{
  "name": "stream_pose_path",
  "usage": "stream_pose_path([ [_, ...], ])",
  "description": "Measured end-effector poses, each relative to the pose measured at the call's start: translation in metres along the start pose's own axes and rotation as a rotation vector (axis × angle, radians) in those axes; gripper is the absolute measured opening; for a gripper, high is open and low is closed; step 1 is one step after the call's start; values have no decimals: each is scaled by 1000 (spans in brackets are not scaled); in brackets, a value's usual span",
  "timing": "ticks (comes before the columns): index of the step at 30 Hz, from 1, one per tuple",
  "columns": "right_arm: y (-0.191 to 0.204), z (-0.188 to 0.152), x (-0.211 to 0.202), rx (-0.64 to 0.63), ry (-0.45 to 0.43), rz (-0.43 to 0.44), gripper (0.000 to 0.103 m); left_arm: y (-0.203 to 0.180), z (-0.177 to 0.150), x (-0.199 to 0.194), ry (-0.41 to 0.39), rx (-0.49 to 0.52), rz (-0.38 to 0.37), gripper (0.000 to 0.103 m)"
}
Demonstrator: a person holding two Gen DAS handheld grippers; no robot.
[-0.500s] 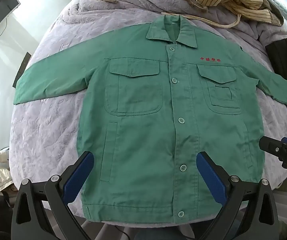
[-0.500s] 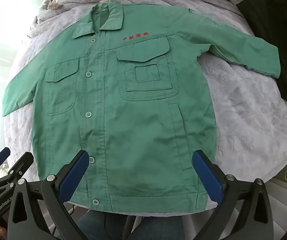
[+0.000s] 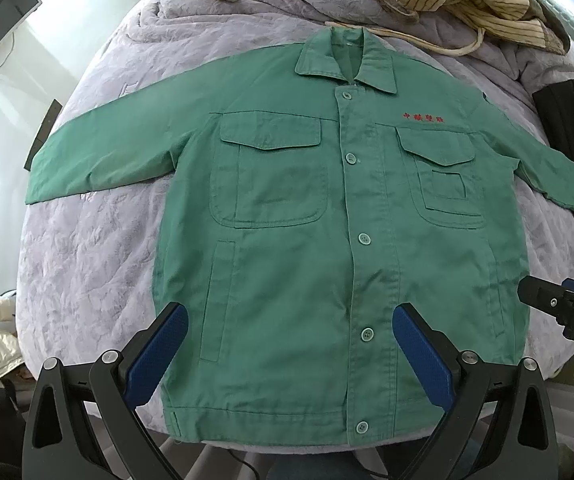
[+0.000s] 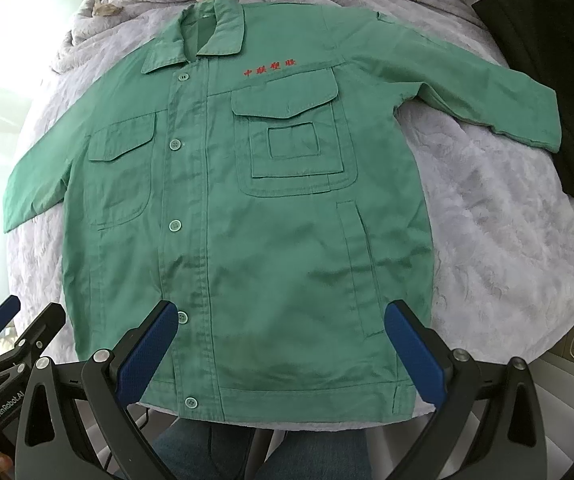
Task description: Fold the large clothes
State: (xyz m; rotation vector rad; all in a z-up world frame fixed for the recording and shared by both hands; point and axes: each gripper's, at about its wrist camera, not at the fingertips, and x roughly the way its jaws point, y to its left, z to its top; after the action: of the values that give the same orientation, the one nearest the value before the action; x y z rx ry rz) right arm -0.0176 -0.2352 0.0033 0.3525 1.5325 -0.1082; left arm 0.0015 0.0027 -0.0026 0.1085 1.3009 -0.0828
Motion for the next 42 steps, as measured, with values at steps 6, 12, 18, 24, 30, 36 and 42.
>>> stream_pose_path([
  [6, 0, 0, 1, 4, 3, -1, 103, -2, -3, -1, -21, 10, 11, 102],
  [12, 0, -1, 3, 3, 9, -1, 103, -3, -2, -1, -24, 7, 12, 102],
  [18, 1, -1, 3, 2, 11, -1, 103, -3, -2, 0, -6, 5, 4, 102],
  [24, 1, -1, 4, 3, 14, -3, 103, -3, -1, -1, -17, 14, 19, 102],
  [30, 0, -1, 5, 5, 18, -5, 103, -2, -1, -1, -11, 15, 22, 102],
  [36, -1, -1, 6, 7, 23, -6, 103, -3, -1, 0, -7, 17, 23, 102],
  [42, -1, -1, 7, 10, 26, -7, 103, -4, 0, 1, -10, 17, 11, 102],
])
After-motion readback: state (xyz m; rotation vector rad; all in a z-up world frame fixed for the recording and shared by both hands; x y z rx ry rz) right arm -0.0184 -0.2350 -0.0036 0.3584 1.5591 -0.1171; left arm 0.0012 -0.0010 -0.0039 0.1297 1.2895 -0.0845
